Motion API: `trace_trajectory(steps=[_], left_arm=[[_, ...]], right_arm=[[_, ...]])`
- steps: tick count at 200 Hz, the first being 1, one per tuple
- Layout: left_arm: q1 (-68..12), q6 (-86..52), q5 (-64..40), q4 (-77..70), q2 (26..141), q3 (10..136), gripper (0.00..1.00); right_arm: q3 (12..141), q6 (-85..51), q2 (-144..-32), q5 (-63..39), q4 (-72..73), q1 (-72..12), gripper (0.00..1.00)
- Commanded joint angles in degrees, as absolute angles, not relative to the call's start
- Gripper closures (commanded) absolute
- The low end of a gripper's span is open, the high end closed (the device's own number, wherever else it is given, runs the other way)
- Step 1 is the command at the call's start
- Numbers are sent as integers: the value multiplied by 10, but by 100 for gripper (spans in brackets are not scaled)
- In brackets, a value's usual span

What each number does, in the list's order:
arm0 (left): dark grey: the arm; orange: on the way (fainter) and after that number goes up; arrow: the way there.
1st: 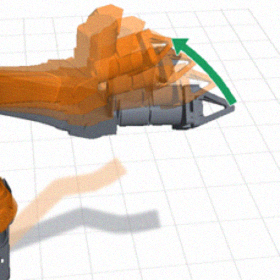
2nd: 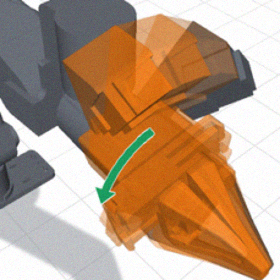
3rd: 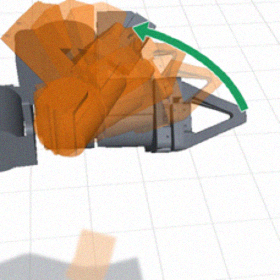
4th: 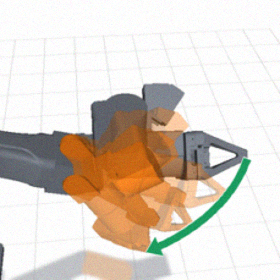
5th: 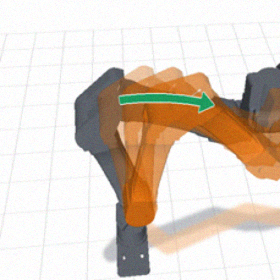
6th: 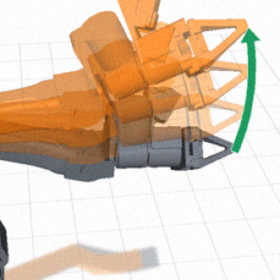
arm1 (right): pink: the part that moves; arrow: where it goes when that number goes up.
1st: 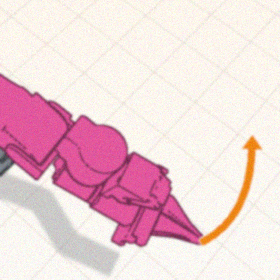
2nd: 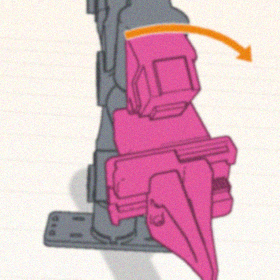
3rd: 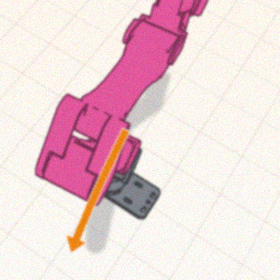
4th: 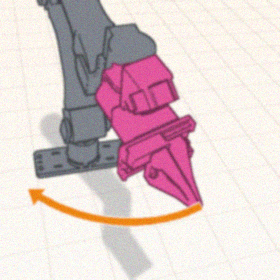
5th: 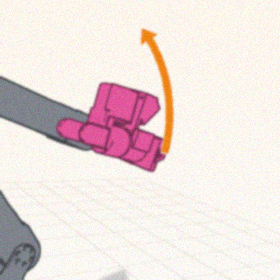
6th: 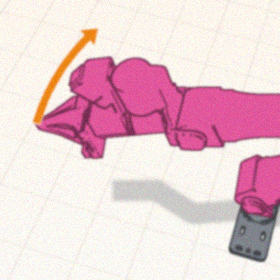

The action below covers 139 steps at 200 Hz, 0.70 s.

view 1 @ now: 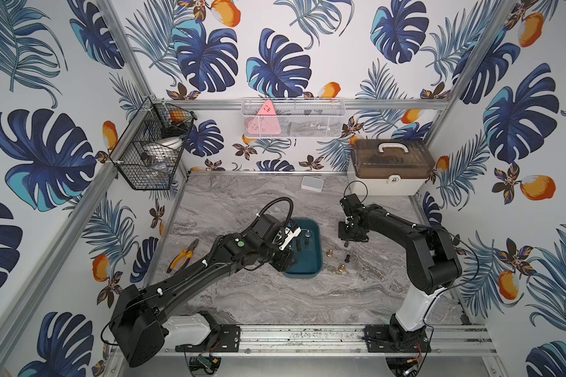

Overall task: Put the chess pieces into the storage box
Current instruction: Pick up the chess piece at the center of the board.

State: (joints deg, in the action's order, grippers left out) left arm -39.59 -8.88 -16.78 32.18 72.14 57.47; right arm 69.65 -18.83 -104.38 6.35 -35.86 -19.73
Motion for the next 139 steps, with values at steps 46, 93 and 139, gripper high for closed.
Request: trace_trajectory(steps=[46,93,139], left_arm=[[-397,-76,-164,322,729,582,49],[-397,-77,-160,323,729,584,49],[-397,-77,-156,326,732,585,49]], right_arm=[[698,-186,-1058,77,-360,-198,72],[699,-185,-1059,69,-360,-200,75],[690,-187,-1063,68,-354,-204,77]])
